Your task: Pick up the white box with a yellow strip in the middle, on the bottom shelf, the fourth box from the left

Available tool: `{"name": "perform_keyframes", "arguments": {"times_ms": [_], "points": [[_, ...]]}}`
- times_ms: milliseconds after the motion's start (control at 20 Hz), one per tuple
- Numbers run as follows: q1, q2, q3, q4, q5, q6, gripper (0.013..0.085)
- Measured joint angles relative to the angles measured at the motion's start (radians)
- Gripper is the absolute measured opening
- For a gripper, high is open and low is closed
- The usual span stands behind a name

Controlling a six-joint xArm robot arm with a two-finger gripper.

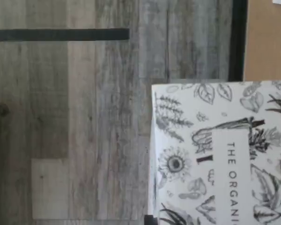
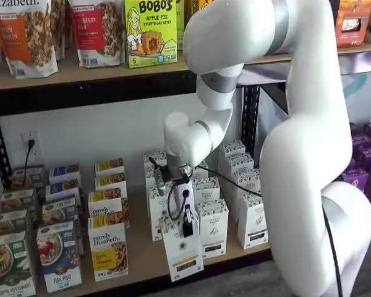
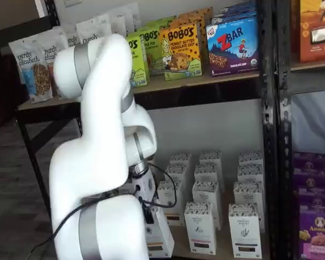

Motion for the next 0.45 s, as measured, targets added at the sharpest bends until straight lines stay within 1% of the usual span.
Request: {"name": "perform_keyframes", "arguments": {"times_ms": [200, 450], "points": [[0.007, -0.057, 0.049, 0.000, 0.004, 0.006, 0.0490], [0.004, -0.107, 0.087, 0.007, 0.011, -0.004, 0.0490]]}}
